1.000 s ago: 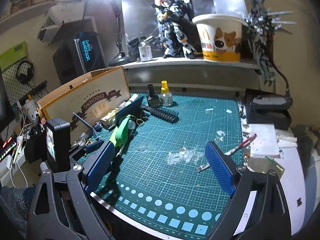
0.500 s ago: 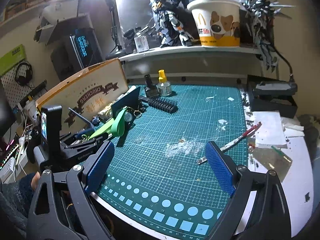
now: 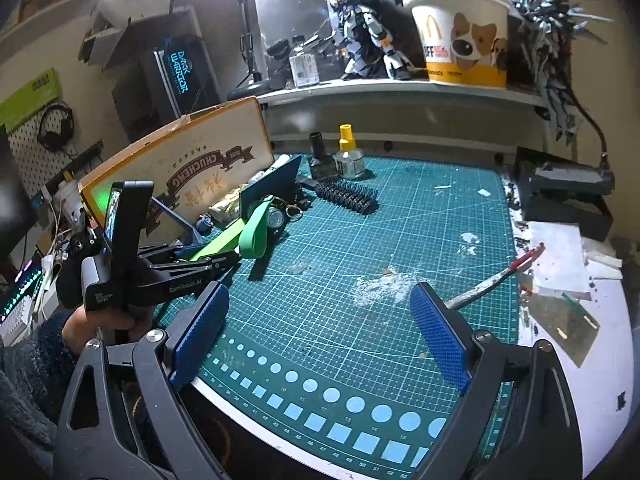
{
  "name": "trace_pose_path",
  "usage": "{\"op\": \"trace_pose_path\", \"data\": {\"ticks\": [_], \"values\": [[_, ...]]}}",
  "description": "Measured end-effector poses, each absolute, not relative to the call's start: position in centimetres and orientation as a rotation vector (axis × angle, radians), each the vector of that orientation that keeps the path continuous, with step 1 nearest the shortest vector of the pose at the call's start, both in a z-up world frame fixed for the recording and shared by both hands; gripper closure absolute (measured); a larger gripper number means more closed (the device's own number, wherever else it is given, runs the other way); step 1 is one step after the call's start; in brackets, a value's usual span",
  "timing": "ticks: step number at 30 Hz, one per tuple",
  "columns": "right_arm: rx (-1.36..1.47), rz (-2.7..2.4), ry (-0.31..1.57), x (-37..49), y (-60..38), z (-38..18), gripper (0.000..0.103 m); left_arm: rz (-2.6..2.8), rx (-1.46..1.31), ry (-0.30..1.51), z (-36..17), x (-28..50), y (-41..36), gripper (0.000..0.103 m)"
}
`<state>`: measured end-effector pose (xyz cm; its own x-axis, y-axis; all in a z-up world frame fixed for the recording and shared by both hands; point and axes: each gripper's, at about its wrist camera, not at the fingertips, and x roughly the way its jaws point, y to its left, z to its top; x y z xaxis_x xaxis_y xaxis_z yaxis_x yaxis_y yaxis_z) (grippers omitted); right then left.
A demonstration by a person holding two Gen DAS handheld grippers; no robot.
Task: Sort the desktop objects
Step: 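Grasp the lime-green plastic block with the left gripper while the right gripper moves toward the brush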
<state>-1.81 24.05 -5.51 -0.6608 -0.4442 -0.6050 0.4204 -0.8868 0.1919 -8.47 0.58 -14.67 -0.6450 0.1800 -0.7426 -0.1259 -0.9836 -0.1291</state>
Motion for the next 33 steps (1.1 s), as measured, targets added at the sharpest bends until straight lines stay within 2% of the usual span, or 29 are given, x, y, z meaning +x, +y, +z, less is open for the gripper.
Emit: {"op": "trace_pose_path", "data": {"ticks": [4, 15, 19, 21, 27, 30, 33], "values": [[0.926, -2.488, -0.038, -1.8, 23.8, -5.6, 0.011, 2.613, -1.273, -0.176, -14.5, -9.5, -0.1, 0.066], [0.949, -2.455, -0.036, -1.8, 23.2, -6.2, 0.011, 2.678, -1.295, -0.143, -14.3, -9.8, -0.5, 0.064], [0.951, -2.451, -0.038, -1.8, 23.1, -6.2, 0.011, 2.707, -1.310, -0.008, -14.7, -9.8, 0.4, 0.068], [0.955, -2.447, -0.050, -1.9, 23.1, -6.3, 0.011, 2.715, -1.313, 0.001, -14.7, -9.9, 0.6, 0.077], [0.984, -2.421, -0.040, -2.1, 22.0, -6.9, 0.011, 2.703, -1.355, -0.085, -14.1, -9.6, 0.2, 0.078], [0.999, -2.410, -0.076, -2.5, 21.1, -7.3, 0.011, 2.741, -1.276, -0.002, -12.1, -7.3, -0.5, 0.078], [1.004, -2.402, -0.124, -3.0, 19.4, -7.8, 0.012, 2.774, -1.214, 0.003, -10.3, -5.3, -1.8, 0.078]]}}
